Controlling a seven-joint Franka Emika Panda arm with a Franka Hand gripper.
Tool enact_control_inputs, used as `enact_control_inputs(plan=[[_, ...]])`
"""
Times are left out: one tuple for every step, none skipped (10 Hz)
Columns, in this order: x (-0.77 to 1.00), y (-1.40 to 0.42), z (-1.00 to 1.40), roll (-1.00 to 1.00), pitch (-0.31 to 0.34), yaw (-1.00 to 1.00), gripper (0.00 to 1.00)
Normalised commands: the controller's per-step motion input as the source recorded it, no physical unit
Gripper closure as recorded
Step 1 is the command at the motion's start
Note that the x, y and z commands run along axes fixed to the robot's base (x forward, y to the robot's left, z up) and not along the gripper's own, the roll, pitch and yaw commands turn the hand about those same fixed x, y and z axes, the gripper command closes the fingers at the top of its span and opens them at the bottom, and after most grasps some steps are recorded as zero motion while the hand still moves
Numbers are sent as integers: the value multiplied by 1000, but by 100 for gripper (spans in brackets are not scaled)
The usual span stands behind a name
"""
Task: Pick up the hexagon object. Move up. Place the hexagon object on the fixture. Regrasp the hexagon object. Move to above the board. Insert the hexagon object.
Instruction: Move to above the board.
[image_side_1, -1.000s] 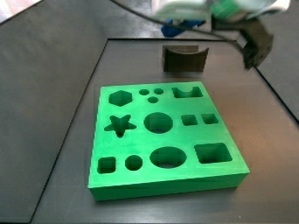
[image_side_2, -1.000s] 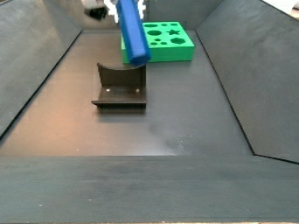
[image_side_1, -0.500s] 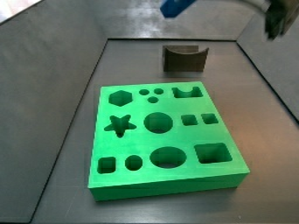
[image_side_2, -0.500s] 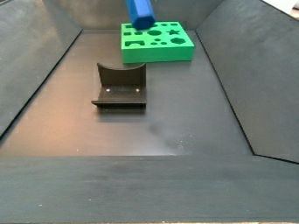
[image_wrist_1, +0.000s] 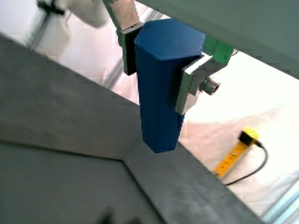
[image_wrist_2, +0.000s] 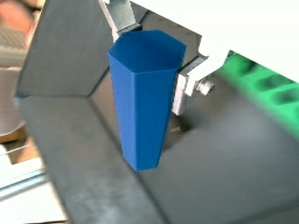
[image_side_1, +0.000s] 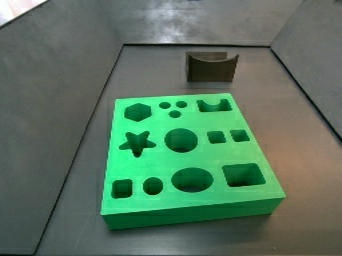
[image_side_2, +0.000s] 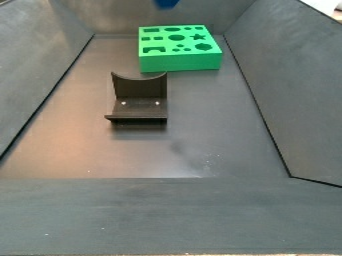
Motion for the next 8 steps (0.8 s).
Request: enact_control_inputs(plan=[[-1000,-866,673,-1000,-162,-242,100],[-897,-578,464,-1000,-163,-247,100],[-721,-419,358,-1000,-163,-256,100],[-402,-163,166,-1000,-149,-268,100],[-245,-71,89,-1000,-133,-275,100],[-147,-21,48,-1000,-115,-284,100],[-122,-2,33,-1000,-108,-287,100],[-98,37,15,-1000,-95,-288,100]])
